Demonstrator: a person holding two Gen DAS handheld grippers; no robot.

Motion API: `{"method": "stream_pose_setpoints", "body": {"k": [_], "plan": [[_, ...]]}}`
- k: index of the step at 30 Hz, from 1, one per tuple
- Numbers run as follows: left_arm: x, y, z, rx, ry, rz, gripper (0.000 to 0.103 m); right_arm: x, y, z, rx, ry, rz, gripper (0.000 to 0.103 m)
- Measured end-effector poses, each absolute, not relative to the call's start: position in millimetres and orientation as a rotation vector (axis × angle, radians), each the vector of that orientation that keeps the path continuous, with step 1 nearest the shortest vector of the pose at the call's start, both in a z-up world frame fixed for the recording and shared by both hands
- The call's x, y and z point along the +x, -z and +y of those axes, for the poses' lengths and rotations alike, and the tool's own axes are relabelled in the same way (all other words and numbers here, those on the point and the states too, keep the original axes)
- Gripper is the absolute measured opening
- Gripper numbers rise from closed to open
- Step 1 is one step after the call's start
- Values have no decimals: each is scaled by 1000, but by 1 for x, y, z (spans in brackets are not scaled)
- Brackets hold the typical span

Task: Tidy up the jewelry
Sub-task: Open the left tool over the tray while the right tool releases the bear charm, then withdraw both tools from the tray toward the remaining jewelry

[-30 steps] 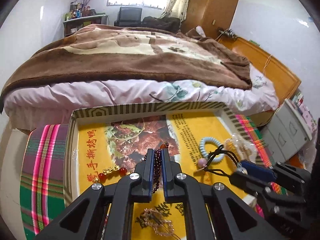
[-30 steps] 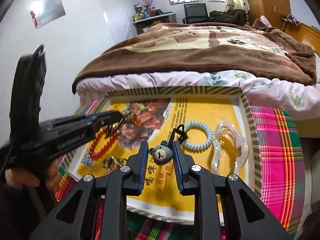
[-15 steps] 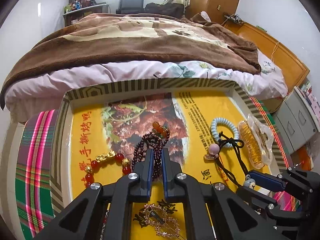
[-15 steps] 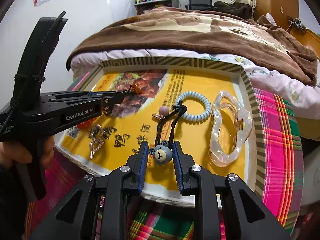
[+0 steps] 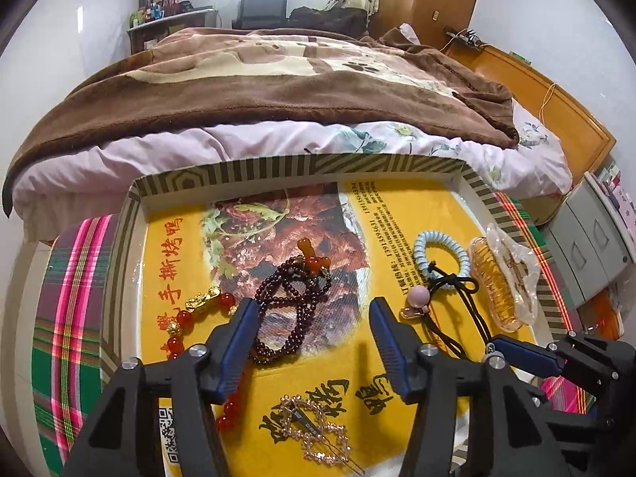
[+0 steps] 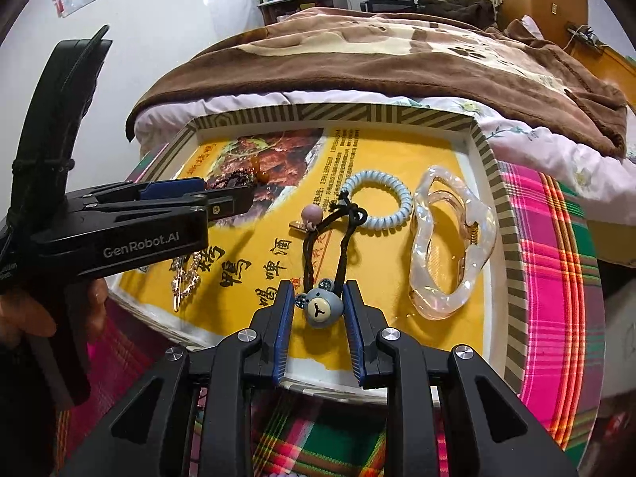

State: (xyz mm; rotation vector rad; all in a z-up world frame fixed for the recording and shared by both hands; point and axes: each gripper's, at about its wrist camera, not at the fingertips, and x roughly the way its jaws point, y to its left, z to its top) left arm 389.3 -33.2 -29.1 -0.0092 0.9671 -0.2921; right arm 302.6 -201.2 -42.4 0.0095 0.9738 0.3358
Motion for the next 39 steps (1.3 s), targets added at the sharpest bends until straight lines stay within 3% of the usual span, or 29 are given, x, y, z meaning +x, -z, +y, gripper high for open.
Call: {"method": "stream_pose_setpoints", "body": {"k": [4,35,39], "plan": [[383,23,-30,-12,286,960,64,300,38,-203,20,-335,965,44],[222,-35,19,-8,214,797,70,191,-6,-245,80,-312,817,45],[196,-30,37,-39,184,779,74,169,1,-263,42,-264,811,45]]}}
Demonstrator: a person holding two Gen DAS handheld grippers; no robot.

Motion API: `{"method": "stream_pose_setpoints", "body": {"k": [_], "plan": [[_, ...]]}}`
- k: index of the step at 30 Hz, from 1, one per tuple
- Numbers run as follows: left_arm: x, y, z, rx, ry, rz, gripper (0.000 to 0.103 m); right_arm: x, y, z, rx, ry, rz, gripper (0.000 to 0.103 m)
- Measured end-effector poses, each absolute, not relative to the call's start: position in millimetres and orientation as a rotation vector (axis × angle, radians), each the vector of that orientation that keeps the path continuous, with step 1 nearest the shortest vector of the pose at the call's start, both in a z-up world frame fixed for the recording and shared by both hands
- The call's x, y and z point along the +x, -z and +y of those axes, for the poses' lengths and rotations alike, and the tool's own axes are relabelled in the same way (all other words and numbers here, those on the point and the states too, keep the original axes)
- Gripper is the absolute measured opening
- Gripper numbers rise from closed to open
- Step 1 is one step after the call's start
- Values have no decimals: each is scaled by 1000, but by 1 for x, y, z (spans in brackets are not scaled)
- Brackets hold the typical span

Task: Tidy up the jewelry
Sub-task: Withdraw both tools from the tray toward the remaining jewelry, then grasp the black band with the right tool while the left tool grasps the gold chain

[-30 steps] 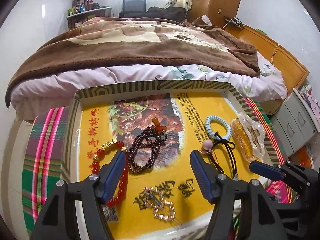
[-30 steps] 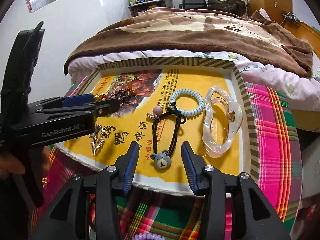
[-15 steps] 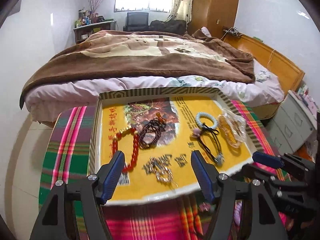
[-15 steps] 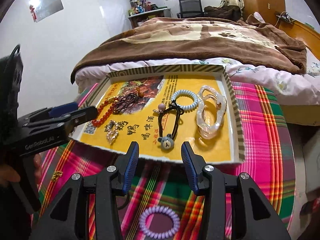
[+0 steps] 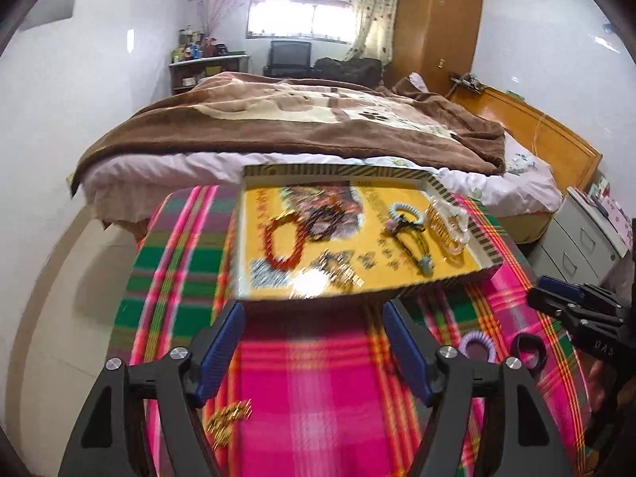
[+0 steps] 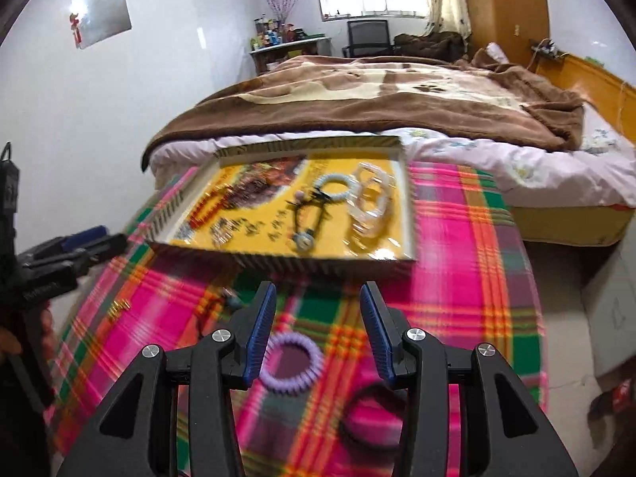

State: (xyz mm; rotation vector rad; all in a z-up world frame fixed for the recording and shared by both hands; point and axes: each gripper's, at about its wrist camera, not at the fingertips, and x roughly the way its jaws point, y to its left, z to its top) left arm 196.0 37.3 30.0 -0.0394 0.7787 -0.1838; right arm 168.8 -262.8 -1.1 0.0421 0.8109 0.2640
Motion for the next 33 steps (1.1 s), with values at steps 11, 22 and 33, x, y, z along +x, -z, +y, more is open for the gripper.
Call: {"method": "stream_pose_setpoints", "body": {"k": [11,22,33], "plan": [[160,1,86,-123,101,806,76,136,46,-294,9,-154,904,54],[150,13,105,-149,69,825,76,152,62,-297,-26,-122,951,54],[146,21,123,-170,27,848,76,155,62,-289,-46,-120,934,27]]}}
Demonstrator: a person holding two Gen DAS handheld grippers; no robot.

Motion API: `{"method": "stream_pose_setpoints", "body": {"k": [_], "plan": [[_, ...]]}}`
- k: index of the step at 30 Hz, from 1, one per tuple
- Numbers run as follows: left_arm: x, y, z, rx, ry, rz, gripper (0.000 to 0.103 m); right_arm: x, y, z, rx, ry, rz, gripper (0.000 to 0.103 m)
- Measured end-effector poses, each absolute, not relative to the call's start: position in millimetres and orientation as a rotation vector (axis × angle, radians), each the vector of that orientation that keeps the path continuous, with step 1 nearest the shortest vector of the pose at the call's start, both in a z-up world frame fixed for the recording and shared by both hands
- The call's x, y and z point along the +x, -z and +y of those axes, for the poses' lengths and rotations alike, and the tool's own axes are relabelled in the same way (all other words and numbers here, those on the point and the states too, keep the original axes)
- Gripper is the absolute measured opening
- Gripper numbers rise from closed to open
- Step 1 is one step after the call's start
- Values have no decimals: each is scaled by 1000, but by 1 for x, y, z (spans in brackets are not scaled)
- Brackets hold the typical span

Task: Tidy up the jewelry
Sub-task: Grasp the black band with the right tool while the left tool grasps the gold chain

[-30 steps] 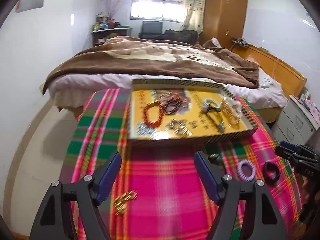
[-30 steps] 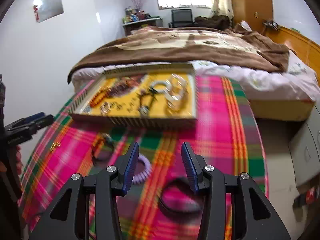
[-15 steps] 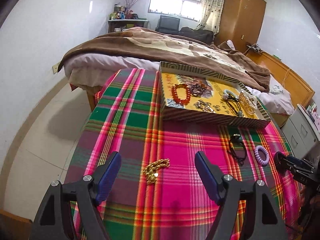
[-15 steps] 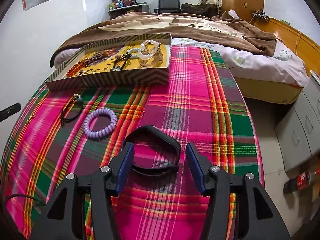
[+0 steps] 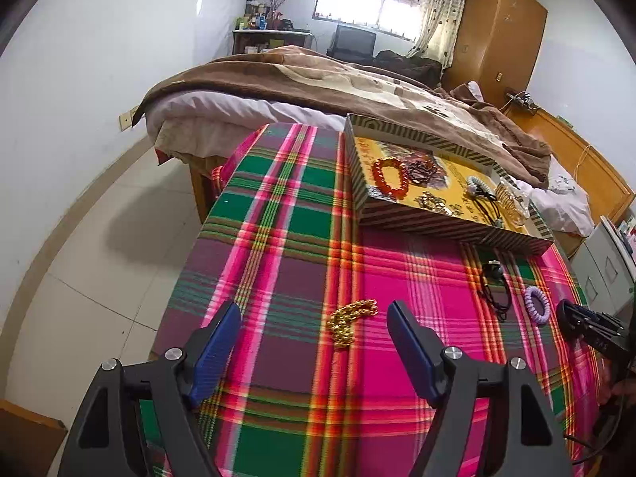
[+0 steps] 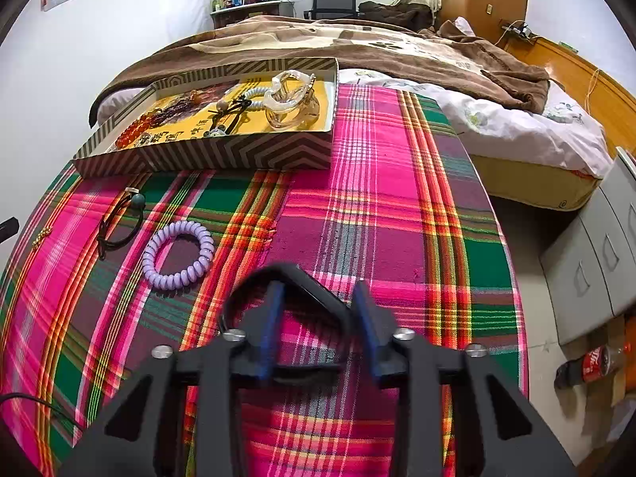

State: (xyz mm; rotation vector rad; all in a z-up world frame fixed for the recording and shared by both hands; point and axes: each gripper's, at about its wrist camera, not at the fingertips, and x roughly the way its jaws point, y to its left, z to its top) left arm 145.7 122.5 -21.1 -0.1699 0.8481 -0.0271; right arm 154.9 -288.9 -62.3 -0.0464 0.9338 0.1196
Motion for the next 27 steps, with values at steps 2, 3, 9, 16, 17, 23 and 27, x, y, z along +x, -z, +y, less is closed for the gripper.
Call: {"method": "stream_pose_setpoints", "body": {"k": [2,3,9,16,17,23,27], "plan": [[146,23,124,-169,28,854,76,155,62,-288,-44,-122,934,24],[146,24,124,-168,23,857,76,154,62,-289,-39,-122,932,21],[151,31,118,-156,45,881,76,152,61,-297,16,-115,922,13],[163,42,100,-103,80,912,76,147,52,-302,55,-121,890,13],[165,44,98,-92,81,916,76,146,51,-302,57,-122,887,13],[173,51,85,25,15,927,76,144,48,-302,68,-138,873,13],[177,51,85,26,18,929,75,144,48,-300,72,-150,869,13]]}}
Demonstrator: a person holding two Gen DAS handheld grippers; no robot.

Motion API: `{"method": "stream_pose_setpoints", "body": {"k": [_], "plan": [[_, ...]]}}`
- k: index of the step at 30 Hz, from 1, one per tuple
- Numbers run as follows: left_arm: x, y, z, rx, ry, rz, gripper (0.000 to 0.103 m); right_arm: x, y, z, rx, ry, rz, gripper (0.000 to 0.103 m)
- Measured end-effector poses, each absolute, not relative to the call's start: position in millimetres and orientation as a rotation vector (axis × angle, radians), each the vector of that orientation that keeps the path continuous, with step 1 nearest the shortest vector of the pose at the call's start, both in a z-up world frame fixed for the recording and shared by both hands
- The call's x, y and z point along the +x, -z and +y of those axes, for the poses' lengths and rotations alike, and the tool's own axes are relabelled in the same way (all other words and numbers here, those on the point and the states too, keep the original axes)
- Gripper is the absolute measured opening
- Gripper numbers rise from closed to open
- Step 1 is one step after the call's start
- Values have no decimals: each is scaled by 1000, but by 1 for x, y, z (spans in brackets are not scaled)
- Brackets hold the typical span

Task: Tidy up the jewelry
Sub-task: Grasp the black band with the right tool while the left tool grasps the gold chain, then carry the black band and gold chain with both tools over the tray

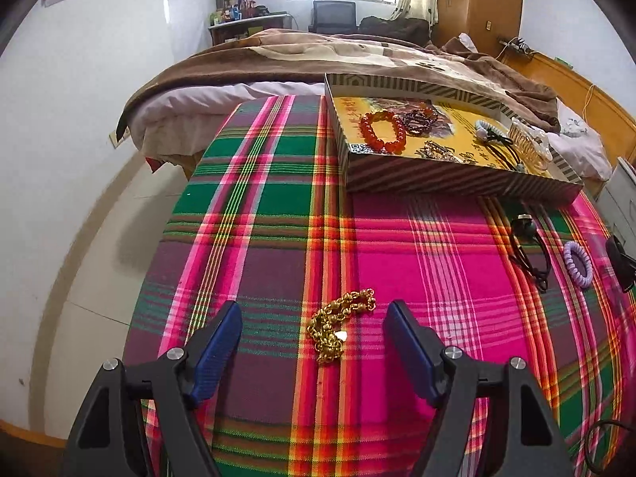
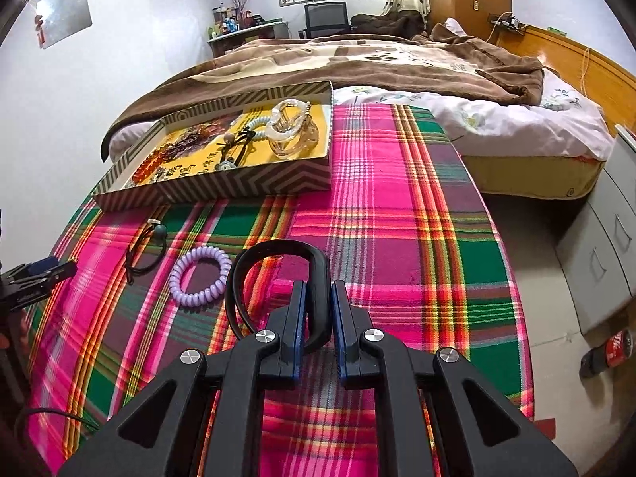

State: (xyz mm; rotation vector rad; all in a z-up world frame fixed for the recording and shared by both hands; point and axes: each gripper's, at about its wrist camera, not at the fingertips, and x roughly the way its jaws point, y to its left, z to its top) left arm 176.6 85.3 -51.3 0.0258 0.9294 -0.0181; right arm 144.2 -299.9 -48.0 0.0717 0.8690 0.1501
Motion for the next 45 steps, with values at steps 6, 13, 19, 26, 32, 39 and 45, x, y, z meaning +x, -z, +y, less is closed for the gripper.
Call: {"method": "stream_pose_setpoints", "body": {"k": [6,13,19,26,32,39,45], "plan": [[174,49,79,47,50,911,38,146,48,-297,77,-162,866,13],[171,47,69,68,72,904,10,145,48,-297,81,-166,862,13],[169,41,73,21,96,898,9,143,43,-298,87,-164,849,13],[165,19,78,-30,124,845,9,140,35,-299,90,-168,829,13],[163,0,86,-60,133,808,9,135,27,-301,92,-171,808,13],[166,-19,89,-67,148,780,9,136,14,-302,94,-179,781,13],[173,-37,85,-54,159,746,10,143,0,-299,88,-187,749,13]]}}
